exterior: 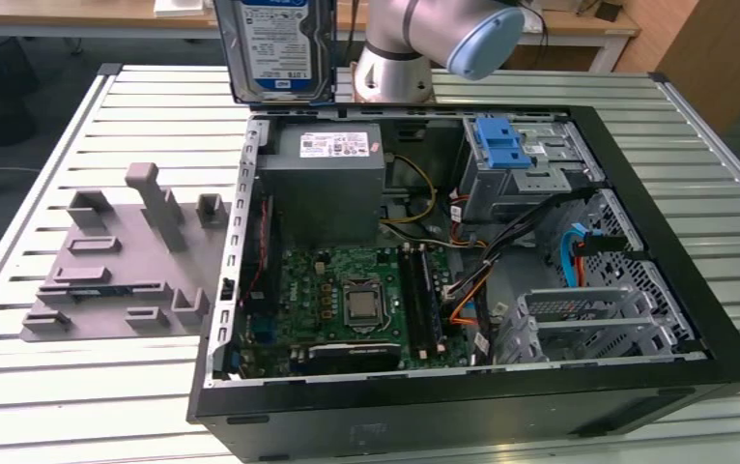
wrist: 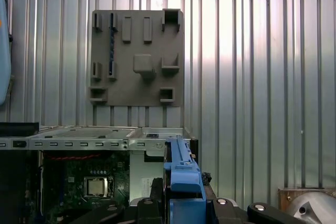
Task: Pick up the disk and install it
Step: 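Pick up the disk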
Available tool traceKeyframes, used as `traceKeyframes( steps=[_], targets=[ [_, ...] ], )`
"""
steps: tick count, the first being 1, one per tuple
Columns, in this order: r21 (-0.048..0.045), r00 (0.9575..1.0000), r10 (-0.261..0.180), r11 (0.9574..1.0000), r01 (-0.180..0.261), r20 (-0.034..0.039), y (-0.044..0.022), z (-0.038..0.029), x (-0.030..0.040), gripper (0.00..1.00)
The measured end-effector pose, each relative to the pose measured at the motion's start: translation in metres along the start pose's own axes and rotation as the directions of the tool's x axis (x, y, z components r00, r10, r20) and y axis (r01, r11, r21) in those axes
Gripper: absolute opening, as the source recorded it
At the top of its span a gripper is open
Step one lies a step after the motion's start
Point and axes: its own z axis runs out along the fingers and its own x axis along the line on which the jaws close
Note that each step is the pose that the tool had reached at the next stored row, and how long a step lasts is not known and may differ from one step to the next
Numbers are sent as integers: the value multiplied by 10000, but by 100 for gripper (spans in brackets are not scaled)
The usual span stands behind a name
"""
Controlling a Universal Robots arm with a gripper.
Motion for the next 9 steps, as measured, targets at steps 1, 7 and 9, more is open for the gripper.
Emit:
traceKeyframes(
  steps=[1,7,9],
  targets=[
    [0,10000,1,10000,-1,0,-14,0,0,36],
    [1,10000,1,10000,-1,0,-80,-1,-1,36],
    [0,10000,1,10000,-1,0,-105,-2,-1,36]
  ],
)
